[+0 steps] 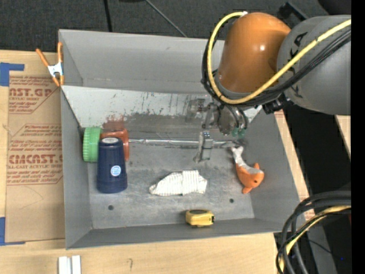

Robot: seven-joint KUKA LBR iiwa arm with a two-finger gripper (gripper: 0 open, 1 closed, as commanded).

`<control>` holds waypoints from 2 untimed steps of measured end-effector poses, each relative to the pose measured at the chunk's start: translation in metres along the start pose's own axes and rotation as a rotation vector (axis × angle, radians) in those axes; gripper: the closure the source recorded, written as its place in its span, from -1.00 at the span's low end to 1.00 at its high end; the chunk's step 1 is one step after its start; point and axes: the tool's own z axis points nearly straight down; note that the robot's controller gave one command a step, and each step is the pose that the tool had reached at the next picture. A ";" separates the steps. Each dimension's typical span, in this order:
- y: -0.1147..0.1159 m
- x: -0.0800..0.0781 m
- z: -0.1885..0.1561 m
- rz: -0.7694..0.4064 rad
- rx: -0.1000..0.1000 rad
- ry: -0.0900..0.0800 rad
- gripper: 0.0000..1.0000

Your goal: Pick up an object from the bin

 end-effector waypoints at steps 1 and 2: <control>0.000 0.000 0.000 0.000 0.000 0.000 -1.00; 0.004 0.018 0.047 -0.095 0.001 -0.003 -1.00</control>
Offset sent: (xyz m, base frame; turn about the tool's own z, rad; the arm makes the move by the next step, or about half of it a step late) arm -0.0561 0.0127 -0.1460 -0.2898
